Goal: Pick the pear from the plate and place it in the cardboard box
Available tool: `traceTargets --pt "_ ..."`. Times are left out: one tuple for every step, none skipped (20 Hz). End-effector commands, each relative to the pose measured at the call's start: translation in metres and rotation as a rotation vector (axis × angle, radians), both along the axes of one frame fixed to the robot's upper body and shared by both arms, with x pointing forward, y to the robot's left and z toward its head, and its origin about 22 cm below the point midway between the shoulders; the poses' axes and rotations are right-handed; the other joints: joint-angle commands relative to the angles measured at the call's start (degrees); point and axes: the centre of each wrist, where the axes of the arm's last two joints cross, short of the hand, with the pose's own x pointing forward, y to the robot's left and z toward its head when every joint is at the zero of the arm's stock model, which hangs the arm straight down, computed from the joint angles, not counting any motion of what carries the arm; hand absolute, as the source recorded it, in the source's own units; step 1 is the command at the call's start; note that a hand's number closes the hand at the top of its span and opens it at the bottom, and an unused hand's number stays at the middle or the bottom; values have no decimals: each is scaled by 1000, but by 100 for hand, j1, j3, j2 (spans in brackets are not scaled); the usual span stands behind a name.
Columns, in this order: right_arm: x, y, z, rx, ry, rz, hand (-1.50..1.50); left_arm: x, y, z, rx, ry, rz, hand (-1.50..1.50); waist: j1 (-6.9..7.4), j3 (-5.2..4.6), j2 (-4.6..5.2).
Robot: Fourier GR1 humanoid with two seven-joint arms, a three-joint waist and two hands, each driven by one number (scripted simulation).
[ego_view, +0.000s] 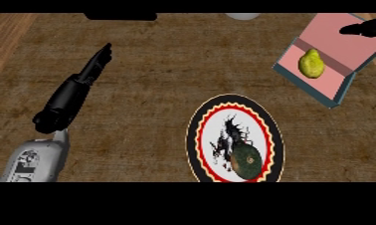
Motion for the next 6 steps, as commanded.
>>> traceTargets --pt "-6 -14 -3 266 -43 -123 -150 -7 -11 -11 0 -9 -14 0 56 -9 15" --pt "-16 -31 -9 279 -44 -149 -150 -2 -8 -3 1 2 -11 0 76 -3 37" --pt "-25 -47 0 283 -57 -151 -150 5 -8 14 10 -24 -19 0 78 0 42" --pt "-33 -59 5 302 -58 -172 -150 4 1 14 10 -12 -12 0 83 -2 37" --pt "-26 -47 -8 315 -78 -194 -150 2 0 3 16 -6 -8 0 97 -6 38" --pt "-28 -47 -17 313 -76 -228 -150 -4 -8 8 0 -6 -28 0 152 -2 41"
